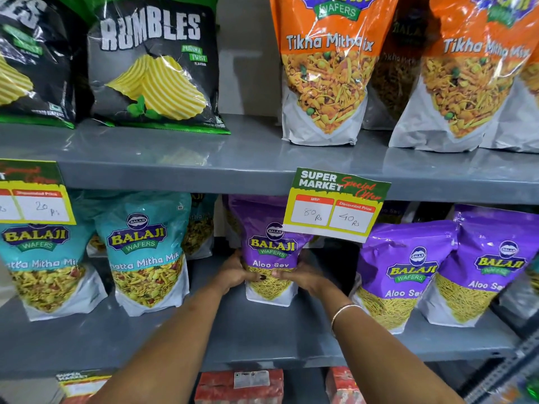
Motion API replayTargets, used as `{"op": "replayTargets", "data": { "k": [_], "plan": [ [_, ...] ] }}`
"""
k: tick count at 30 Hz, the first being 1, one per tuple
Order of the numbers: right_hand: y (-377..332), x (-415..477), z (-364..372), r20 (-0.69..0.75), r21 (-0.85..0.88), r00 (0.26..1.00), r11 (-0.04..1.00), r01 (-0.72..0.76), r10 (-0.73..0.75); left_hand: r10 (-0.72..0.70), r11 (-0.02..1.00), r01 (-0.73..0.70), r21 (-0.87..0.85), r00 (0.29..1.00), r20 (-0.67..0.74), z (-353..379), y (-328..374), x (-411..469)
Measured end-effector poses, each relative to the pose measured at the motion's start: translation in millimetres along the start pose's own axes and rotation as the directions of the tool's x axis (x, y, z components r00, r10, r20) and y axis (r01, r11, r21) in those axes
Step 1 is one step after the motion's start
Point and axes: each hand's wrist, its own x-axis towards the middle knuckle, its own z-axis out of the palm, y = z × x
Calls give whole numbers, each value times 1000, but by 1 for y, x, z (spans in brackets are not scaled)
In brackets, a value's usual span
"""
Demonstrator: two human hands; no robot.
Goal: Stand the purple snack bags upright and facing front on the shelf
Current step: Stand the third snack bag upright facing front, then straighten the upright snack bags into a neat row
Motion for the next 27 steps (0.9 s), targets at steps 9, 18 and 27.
{"op": "replayTargets", "data": {
  "k": [9,18,27],
  "plan": [
    [18,-23,-9,15,-52,1000,999,3,-2,-4,1000,3,-16,1000,-23,18,-3,-38],
    [19,-81,-31,74,-96,997,995,2,5,-53,998,55,29,994,-92,71,15,-108],
    [35,-107,-48,33,-159,999,987,-3,8,-123,991,129,30,982,-141,94,0,-122]
  ]
}}
